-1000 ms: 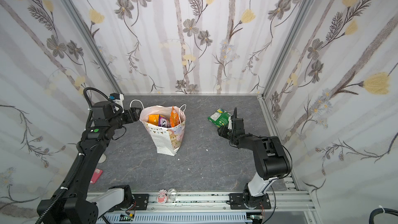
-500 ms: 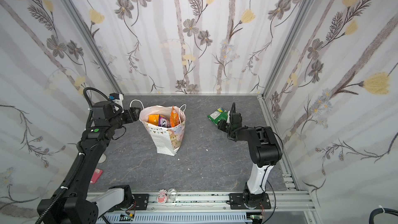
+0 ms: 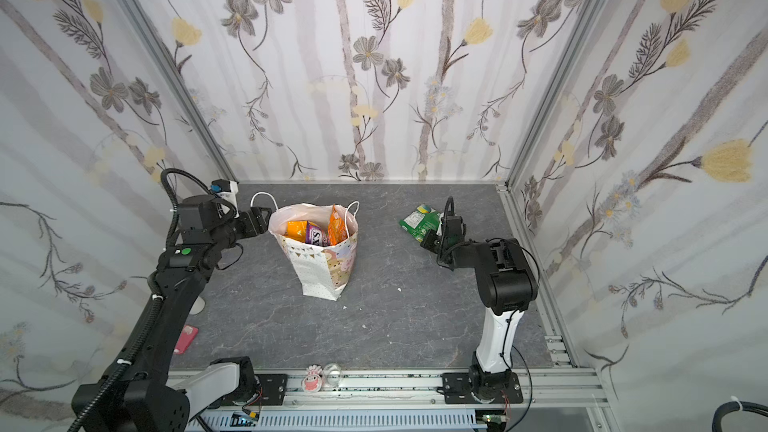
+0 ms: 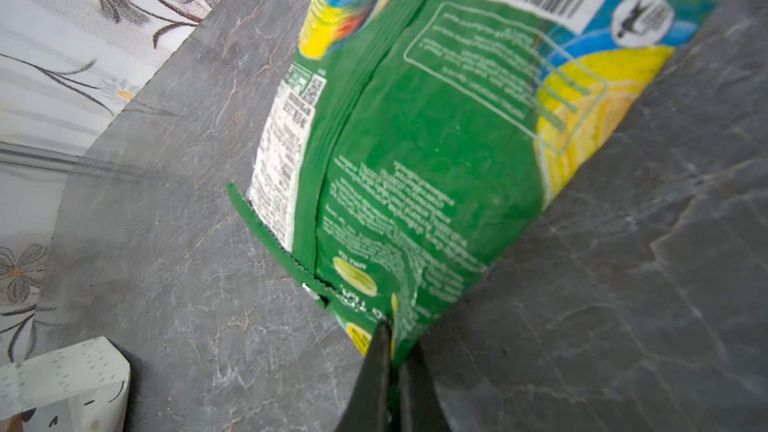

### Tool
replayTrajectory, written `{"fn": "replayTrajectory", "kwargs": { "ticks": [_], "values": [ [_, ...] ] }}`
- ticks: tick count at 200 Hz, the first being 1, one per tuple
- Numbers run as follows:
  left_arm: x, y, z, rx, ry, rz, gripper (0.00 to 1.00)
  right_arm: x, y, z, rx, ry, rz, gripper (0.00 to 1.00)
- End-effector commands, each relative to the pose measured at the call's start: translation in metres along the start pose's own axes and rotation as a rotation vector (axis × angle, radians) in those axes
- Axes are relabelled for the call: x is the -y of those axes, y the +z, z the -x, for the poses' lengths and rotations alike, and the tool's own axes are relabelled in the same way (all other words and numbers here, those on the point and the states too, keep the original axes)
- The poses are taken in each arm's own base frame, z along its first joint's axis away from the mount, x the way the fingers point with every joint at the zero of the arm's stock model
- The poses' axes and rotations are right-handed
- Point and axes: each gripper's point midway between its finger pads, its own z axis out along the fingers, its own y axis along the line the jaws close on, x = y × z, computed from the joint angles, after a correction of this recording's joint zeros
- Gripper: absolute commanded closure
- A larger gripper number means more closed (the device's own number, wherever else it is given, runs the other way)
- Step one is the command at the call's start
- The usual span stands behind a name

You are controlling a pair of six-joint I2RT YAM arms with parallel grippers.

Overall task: Place the snacks into the paper bag
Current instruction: 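Grasp the green SPRING TEA packet's edge with the right gripper, then lift the green packet and carry it over the paper bag with the right gripper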

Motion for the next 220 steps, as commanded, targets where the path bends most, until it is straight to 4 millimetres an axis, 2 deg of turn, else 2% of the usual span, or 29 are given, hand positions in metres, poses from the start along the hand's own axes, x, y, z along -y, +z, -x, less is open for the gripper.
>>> {"fn": "replayTrajectory", "kwargs": {
  "ticks": [1,41,87,91,131,166,200,220],
  "values": [
    [0.002,-0.003,0.007,0.029,0.019,-0.004,0.24,-0.001,-0.006,0.001,-0.003,0.003,-0.012,1.0],
    [0.003,-0.007,0.01,0.044,0.023,-0.007,0.24,-0.015,-0.033,0.016,0.031,-0.067,-0.027,1.0],
    [0.005,-0.009,0.012,0.052,0.026,-0.013,0.24,-0.052,-0.081,0.038,0.073,-0.204,-0.036,1.0],
    [0.005,-0.009,0.012,0.053,0.026,-0.014,0.24,-0.061,-0.091,0.044,0.093,-0.222,-0.024,1.0],
    [0.007,-0.008,0.011,0.05,0.026,-0.029,0.27,-0.119,-0.143,0.064,0.157,-0.355,0.01,1.0],
    [0.011,-0.009,0.011,0.051,0.029,-0.047,0.28,-0.184,-0.204,0.087,0.266,-0.436,0.108,1.0],
    [0.011,-0.008,0.01,0.044,0.027,-0.051,0.28,-0.251,-0.264,0.098,0.382,-0.544,0.165,1.0],
    [0.012,-0.008,0.01,0.044,0.028,-0.054,0.28,-0.286,-0.288,0.098,0.409,-0.583,0.219,1.0]
  ]
}}
